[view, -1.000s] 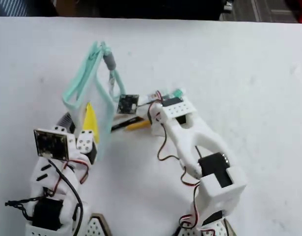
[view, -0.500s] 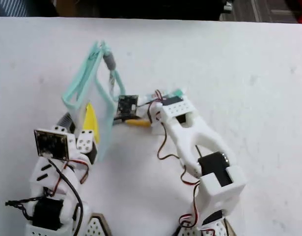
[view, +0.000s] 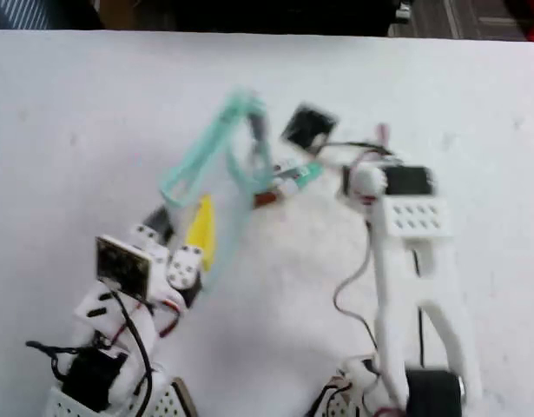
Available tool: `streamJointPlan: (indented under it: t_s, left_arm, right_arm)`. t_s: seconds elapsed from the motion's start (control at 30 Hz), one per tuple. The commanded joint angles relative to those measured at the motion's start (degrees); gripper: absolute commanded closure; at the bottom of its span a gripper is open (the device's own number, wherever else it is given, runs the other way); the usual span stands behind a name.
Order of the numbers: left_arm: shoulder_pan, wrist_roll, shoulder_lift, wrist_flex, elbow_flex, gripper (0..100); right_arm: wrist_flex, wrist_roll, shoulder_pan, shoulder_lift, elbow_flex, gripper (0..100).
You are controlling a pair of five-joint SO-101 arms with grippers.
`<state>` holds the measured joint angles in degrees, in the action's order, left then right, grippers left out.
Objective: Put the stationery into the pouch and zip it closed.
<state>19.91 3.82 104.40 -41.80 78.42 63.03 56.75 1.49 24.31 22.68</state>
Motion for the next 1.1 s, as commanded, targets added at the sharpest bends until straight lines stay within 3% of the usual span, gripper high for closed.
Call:
streamJointPlan:
  t_s: [0.0, 0.17, 0.37, 0.47, 0.77, 1.07]
  left_arm:
    - [9.5, 0.1, 0.4, -0.4, -0.4, 97]
    - [11.3, -2.1, 0.4, -0.2, 2.5, 92]
    - [11.2, -1.1, 0.4, -1.3, 3.4, 87]
    - [11.3, -1.0, 0.4, -2.5, 3.2, 87]
    - [11.4, -1.1, 0.4, -3.7, 3.1, 85]
    - [11.0, -1.1, 0.4, -3.7, 3.3, 85]
  right_arm:
    - [0.4, -9.5, -4.0, 10.5, -1.0, 98.1]
    - [0.6, -22.4, -7.2, 19.9, -2.5, 98.1]
    - [0.7, -36.3, -5.2, 28.5, -9.8, 98.1]
    - [2.7, -40.5, 0.8, 31.3, -14.7, 98.1]
    - [1.4, -41.7, 32.9, 33.0, -24.4, 98.1]
    - [-2.8, -59.3, 36.2, 24.6, -24.2, 98.1]
